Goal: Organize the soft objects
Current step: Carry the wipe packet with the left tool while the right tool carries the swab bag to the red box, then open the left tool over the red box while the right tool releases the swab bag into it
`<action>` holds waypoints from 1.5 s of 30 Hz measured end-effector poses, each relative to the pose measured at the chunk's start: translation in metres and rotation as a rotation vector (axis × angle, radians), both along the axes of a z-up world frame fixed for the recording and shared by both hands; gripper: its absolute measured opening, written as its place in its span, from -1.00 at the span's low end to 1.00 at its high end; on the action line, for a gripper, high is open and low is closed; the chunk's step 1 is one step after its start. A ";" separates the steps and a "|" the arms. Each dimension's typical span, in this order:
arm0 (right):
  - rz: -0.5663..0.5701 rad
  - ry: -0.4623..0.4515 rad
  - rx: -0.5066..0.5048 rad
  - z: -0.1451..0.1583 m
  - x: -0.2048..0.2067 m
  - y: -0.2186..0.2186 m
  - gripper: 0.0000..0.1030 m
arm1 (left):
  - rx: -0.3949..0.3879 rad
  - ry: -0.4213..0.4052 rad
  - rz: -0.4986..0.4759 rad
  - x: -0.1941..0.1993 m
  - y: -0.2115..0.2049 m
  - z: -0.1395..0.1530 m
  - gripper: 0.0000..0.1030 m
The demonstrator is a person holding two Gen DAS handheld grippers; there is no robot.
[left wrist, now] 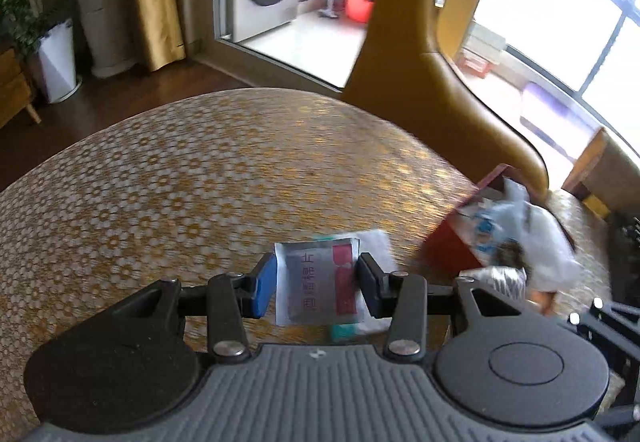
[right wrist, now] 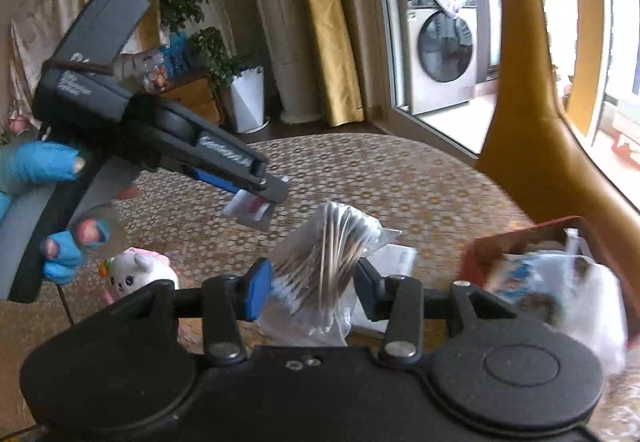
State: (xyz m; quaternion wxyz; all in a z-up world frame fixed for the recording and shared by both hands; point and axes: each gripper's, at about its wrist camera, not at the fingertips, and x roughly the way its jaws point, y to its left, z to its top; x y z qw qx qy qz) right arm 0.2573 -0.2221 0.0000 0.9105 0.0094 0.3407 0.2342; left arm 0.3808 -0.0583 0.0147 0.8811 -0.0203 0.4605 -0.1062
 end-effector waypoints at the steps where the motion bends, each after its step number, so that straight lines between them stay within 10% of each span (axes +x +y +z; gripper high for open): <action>1: -0.010 -0.002 -0.001 0.001 -0.002 -0.008 -0.14 | -0.001 0.000 -0.015 -0.004 -0.008 0.002 -0.16; 19: -0.196 -0.022 -0.116 -0.017 -0.010 -0.137 -0.14 | -0.031 0.055 -0.204 -0.025 -0.144 -0.013 -0.16; 45: -0.219 0.048 -0.152 -0.088 0.048 -0.161 -0.14 | -0.003 0.095 -0.184 0.052 -0.220 -0.097 -0.15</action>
